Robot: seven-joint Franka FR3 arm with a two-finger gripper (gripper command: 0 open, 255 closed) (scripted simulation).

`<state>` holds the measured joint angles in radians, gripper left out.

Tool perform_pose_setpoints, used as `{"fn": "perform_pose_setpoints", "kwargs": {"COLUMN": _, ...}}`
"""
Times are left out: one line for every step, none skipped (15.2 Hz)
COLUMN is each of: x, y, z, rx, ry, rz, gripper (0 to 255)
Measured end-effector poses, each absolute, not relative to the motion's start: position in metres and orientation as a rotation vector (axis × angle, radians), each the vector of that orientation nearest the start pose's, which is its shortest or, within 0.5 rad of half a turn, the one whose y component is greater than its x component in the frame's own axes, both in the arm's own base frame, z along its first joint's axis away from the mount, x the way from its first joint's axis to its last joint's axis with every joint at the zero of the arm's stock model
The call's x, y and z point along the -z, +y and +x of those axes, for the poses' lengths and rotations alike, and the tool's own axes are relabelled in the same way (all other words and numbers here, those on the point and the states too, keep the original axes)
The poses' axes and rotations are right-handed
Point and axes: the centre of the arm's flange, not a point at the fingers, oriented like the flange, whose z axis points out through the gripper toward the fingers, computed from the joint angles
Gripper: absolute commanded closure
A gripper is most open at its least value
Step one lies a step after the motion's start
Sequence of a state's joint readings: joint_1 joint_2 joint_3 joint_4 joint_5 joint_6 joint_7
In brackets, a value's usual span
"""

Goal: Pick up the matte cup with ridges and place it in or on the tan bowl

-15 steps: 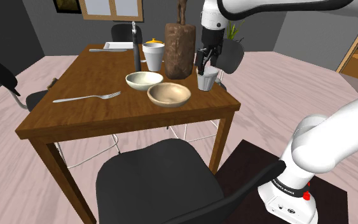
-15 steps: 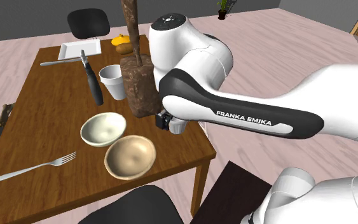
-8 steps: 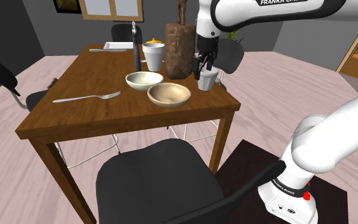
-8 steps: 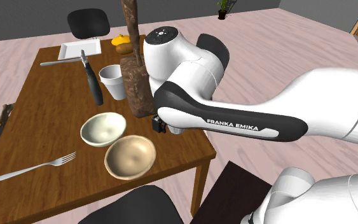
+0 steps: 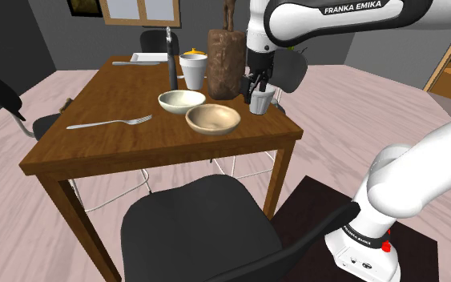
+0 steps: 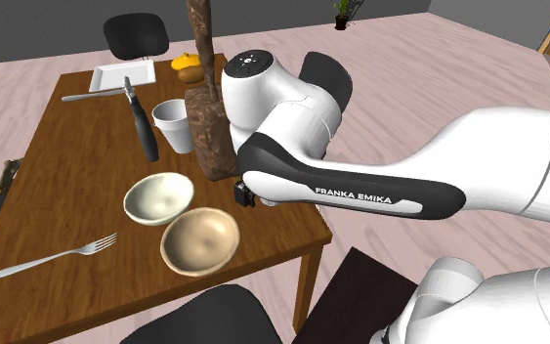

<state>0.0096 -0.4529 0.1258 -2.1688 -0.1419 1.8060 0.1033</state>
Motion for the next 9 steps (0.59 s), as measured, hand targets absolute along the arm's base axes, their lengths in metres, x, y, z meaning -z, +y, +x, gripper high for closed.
{"fn": "perform_pose_setpoints", "kwargs": {"x": -0.5805, "y": 0.0539, "z": 0.4225, "rx": 0.179, "ry": -0.081, "rz": -3.319, "gripper": 255}}
{"fn": "perform_pose_setpoints", "kwargs": {"x": -0.5805, "y": 0.0539, "z": 0.4225, "rx": 0.179, "ry": -0.081, "rz": -3.319, "gripper": 255}}
{"fn": "perform_pose_setpoints", "kwargs": {"x": -0.5805, "y": 0.0539, "z": 0.4225, "rx": 0.179, "ry": -0.081, "rz": -3.319, "gripper": 255}}
{"fn": "perform_pose_setpoints", "kwargs": {"x": -0.5805, "y": 0.0539, "z": 0.4225, "rx": 0.179, "ry": -0.081, "rz": -3.319, "gripper": 255}}
{"fn": "perform_pose_setpoints", "kwargs": {"x": -0.5807, "y": 0.0541, "z": 0.4225, "rx": 0.180, "ry": -0.082, "rz": -3.319, "gripper": 255}}
{"fn": "perform_pose_setpoints", "kwargs": {"x": -0.5807, "y": 0.0541, "z": 0.4225, "rx": 0.180, "ry": -0.082, "rz": -3.319, "gripper": 255}}
{"fn": "perform_pose_setpoints", "kwargs": {"x": -0.5807, "y": 0.0541, "z": 0.4225, "rx": 0.180, "ry": -0.082, "rz": -3.319, "gripper": 255}}
{"fn": "perform_pose_setpoints", "kwargs": {"x": -0.5808, "y": 0.0541, "z": 0.4225, "rx": 0.180, "ry": -0.082, "rz": -3.319, "gripper": 255}}
{"fn": "perform_pose_setpoints", "kwargs": {"x": -0.5808, "y": 0.0541, "z": 0.4225, "rx": 0.180, "ry": -0.082, "rz": -3.319, "gripper": 255}}
